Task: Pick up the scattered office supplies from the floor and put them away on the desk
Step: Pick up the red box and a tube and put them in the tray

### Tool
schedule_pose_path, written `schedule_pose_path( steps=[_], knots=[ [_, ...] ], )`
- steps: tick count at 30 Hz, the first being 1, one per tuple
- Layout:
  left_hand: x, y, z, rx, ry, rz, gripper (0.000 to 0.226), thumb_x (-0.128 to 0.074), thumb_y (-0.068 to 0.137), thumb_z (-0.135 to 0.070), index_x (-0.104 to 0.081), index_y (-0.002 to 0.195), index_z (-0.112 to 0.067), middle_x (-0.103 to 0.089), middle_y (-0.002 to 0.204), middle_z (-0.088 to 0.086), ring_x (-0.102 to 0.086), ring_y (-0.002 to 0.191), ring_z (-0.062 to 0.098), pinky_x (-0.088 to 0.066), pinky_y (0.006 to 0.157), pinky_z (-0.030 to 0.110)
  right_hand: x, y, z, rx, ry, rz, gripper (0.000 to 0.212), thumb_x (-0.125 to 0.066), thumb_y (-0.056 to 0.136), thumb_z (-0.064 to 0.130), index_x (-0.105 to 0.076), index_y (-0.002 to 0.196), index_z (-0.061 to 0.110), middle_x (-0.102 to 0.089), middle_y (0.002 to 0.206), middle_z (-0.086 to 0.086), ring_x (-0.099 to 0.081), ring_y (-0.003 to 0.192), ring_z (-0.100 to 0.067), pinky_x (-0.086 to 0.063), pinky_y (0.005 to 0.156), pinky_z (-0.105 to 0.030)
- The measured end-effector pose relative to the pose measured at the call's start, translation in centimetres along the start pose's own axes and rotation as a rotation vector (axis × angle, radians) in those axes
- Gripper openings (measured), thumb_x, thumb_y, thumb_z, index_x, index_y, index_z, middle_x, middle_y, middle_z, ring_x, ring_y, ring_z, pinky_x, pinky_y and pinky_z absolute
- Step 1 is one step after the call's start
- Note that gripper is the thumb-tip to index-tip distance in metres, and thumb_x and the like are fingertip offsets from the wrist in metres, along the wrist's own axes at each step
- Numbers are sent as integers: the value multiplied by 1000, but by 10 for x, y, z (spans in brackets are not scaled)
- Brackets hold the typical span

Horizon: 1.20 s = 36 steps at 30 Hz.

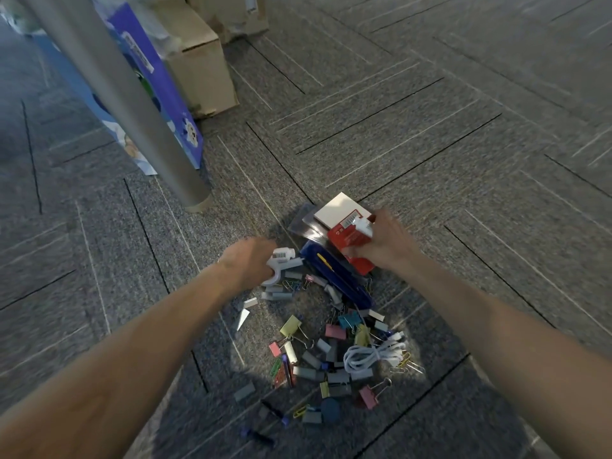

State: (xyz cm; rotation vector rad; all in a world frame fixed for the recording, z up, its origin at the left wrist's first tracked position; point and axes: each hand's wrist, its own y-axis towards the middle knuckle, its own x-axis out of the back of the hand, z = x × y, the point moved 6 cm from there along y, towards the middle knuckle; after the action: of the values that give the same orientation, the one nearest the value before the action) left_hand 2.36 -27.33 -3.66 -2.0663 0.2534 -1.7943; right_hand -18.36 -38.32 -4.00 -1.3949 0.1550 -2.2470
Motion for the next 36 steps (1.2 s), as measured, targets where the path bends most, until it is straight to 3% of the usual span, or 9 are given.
schedule_pose_path(
  steps=[3, 7, 11, 15, 20, 24, 29, 32, 36],
  knots=[
    [-3, -10, 9, 37, -105, 43, 15, -58, 85, -13, -43, 87, -16, -50, 86, -1, -47, 72, 13, -28, 51, 18, -1, 0, 3, 9, 24, 41, 57, -78, 74, 47, -51, 109, 11, -64, 101, -3, -63, 88, -22, -54, 75, -38],
    [-4, -28, 15, 160, -404, 69, 44, -55, 88, -7, -43, 130, -9, -52, 85, 1, -53, 71, 14, -36, 45, 15, 1, -12, 9, 25, 198, 81, 37, -74, 81, 39, -54, 102, 15, -65, 91, 1, -64, 80, -13, -53, 66, -31],
    [-5, -52, 3, 324, -1046, 98, 22, -35, 98, -8, -49, 87, 4, -42, 71, 2, -45, 52, 4, -36, 42, 12, 1, -32, 20, 43, 453, 103, 34, -72, 82, 43, -60, 105, 21, -69, 96, 6, -67, 89, -12, -55, 76, -30],
    [17, -98, -17, 289, -1496, 38, 17, -37, 99, -8, -50, 94, 2, -58, 81, 9, -58, 68, 14, -49, 62, 27, 2, -84, 49, 42, 746, 115, 19, -64, 92, 28, -61, 108, 18, -67, 91, 9, -66, 72, 7, -47, 56, -8],
    [77, -203, -24, 494, -1516, 53, 22, -51, 93, -15, -53, 113, -8, -66, 98, 8, -60, 94, 23, -43, 99, 50, 63, -183, 101, -9, 862, 55, 29, -67, 89, 33, -62, 114, 18, -72, 96, 3, -71, 85, -9, -55, 62, -21],
    [179, -305, -30, 636, -1509, 26, 14, -51, 89, -10, -55, 102, -12, -63, 88, 8, -60, 81, 22, -49, 86, 51, 165, -273, 177, 1, 898, 80, 23, -66, 91, 30, -63, 108, 15, -73, 93, -1, -71, 84, -14, -58, 70, -33],
    [362, -445, -50, 646, -1444, -16, 9, -51, 85, -4, -52, 77, -8, -52, 68, 6, -49, 62, 17, -41, 59, 35, 310, -385, 292, -15, 834, 157, 23, -68, 89, 29, -59, 104, 14, -71, 90, 1, -69, 78, -10, -52, 65, -21],
    [450, -516, -61, 725, -1484, -6, 15, -51, 68, -15, -52, 78, -4, -49, 68, 12, -47, 63, 24, -38, 61, 40, 393, -440, 360, 24, 789, 205, 22, -69, 88, 28, -61, 96, 9, -69, 81, 4, -66, 69, -3, -47, 61, -14],
    [553, -574, -70, 745, -1668, -70, 19, -48, 81, -4, -53, 99, 1, -57, 81, 14, -53, 63, 18, -44, 57, 30, 481, -483, 443, 127, 785, 287, 19, -71, 87, 28, -63, 94, 12, -68, 79, 6, -65, 66, 3, -47, 59, -11]
  ],
)
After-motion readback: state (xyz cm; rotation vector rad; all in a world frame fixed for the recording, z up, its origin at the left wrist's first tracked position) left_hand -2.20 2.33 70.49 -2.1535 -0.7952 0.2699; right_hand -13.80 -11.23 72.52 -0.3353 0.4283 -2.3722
